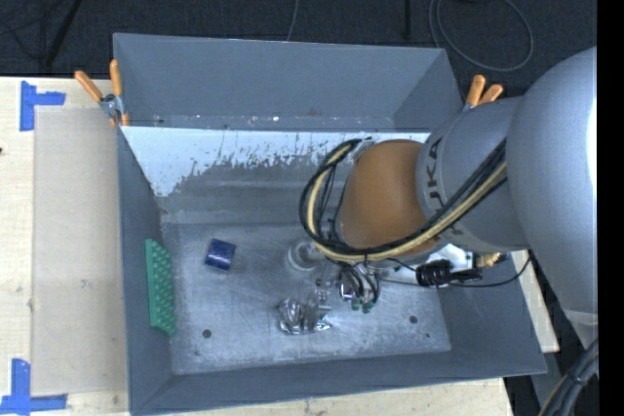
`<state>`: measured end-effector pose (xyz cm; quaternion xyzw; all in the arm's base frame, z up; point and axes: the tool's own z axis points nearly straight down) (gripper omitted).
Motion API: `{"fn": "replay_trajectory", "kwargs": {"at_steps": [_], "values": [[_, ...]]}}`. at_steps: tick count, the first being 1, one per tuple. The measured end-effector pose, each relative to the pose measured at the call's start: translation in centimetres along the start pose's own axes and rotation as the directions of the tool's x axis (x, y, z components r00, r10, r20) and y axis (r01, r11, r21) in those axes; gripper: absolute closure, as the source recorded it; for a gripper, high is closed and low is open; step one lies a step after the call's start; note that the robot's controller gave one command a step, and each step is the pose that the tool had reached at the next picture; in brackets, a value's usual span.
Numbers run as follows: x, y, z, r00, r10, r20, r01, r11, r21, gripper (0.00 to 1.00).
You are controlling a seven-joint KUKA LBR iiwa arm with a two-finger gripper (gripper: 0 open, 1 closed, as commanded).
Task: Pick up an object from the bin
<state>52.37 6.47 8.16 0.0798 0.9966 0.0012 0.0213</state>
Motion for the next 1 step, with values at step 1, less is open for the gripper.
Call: {"fn": "replay_trajectory", "kwargs": {"at_steps": [1], "values": [[2.94,0.87,0.32,0.999,-0.033,-0.019,0.033,0.999,0.001,0.0]]}}
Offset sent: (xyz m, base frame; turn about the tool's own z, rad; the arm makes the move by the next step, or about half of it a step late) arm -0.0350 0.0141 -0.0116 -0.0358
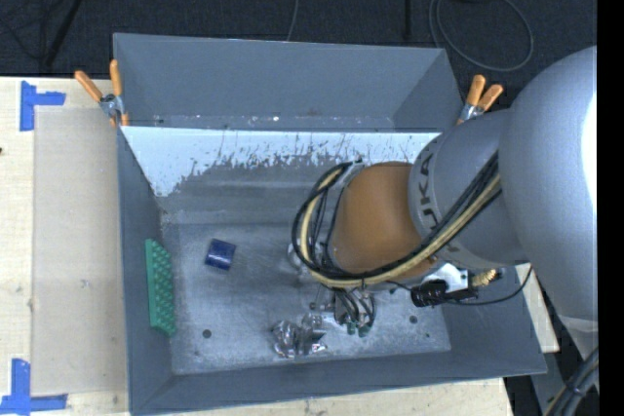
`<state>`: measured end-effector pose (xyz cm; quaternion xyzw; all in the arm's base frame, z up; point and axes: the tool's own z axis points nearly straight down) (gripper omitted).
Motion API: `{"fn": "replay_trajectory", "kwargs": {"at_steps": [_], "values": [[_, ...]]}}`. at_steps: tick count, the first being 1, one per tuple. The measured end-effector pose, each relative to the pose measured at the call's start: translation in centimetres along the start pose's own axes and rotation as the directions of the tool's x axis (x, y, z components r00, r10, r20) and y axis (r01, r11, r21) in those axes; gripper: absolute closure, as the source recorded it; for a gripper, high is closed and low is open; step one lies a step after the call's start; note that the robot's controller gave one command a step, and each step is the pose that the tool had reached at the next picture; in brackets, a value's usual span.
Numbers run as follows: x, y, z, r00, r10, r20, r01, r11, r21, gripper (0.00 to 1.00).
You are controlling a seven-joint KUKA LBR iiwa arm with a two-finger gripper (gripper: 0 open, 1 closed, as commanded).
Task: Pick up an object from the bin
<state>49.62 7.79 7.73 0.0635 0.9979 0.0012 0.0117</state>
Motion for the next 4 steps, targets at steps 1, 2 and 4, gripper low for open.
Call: {"fn": "replay_trajectory", "kwargs": {"at_steps": [1,2,4], "values": [[1.6,3.7,0.3,0.998,-0.063,-0.009,0.063,0.998,0.002,0.0],[2.3,4.3,0.2,0.936,-0.351,0.008,0.351,0.936,-0.006,0.0],[2.3,6.6,0.3,0.425,-0.905,-0.008,0.905,0.425,-0.013,1.0]]}}
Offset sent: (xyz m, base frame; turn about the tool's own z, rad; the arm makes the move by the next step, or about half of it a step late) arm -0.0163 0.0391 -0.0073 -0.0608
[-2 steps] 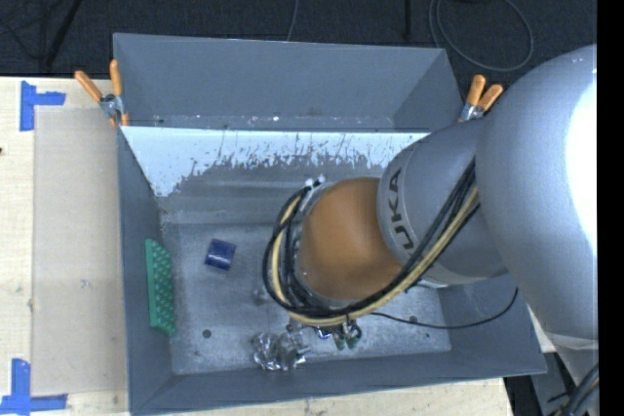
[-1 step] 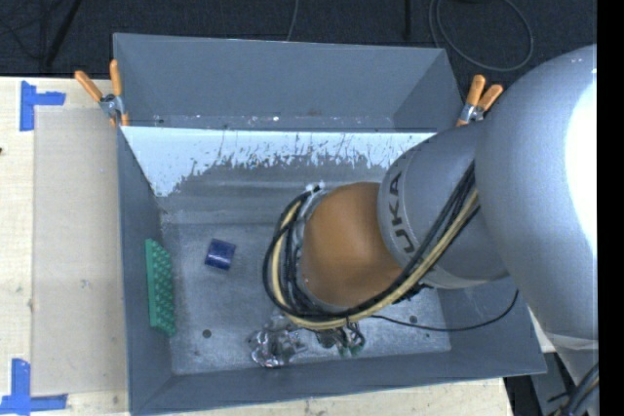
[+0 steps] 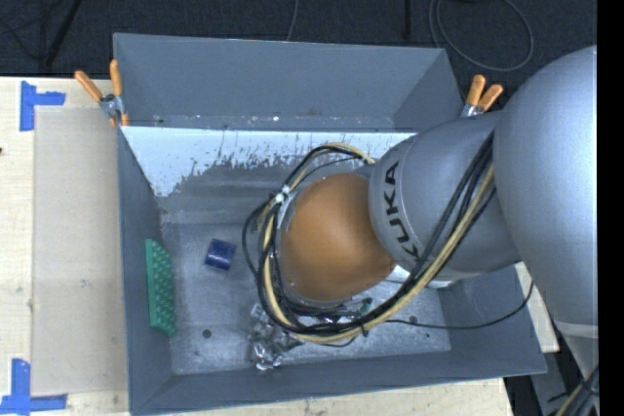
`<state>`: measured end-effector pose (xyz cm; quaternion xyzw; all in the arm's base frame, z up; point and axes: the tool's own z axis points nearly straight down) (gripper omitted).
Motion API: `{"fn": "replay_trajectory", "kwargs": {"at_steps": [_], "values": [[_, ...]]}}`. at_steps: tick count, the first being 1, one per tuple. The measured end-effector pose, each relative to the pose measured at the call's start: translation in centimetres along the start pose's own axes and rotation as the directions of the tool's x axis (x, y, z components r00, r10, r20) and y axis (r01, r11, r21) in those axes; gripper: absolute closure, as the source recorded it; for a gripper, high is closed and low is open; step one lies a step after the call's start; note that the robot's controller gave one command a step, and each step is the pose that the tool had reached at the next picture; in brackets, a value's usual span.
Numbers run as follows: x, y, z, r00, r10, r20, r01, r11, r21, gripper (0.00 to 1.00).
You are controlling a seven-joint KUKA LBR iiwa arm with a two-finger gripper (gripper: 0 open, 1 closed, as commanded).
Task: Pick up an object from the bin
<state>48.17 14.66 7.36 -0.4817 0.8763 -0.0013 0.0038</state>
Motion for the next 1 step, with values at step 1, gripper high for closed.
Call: {"fn": "replay_trajectory", "kwargs": {"at_steps": [1], "values": [[-2.42,-1.27,-16.53,0.984,-0.181,0.002,0.181,0.984,-0.001,1.0]]}}
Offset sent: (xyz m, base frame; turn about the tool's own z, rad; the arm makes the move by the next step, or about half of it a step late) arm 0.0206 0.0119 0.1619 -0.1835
